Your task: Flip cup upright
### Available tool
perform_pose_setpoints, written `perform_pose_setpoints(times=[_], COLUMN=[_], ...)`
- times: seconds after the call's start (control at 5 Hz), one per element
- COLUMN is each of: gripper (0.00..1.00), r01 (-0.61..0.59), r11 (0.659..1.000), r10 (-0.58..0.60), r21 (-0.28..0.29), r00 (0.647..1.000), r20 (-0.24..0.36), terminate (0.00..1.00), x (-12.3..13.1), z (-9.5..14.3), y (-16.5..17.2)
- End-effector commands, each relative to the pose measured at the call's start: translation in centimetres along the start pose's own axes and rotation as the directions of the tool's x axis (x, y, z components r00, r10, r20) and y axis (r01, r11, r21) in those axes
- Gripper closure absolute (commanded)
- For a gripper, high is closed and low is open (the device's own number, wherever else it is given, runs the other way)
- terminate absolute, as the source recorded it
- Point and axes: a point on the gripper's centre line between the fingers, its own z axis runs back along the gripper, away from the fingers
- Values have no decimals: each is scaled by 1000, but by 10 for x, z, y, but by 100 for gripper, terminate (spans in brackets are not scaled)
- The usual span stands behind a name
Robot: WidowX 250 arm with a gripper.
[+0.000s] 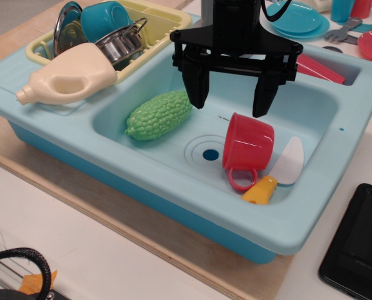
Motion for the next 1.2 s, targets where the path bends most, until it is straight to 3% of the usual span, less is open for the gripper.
perform_pose_setpoints(times=[0.0,0.6,1.0], gripper=[0,0,0], r01=[0,-2,-1], r11=[1000,960,925], r10=[0,25,45], r21=[0,-279,-380], r00=[1000,997,993], r20=[0,79,106], terminate=[0,0,0], x=[0,2,2], z=[0,-13,-23], y=[0,2,-3])
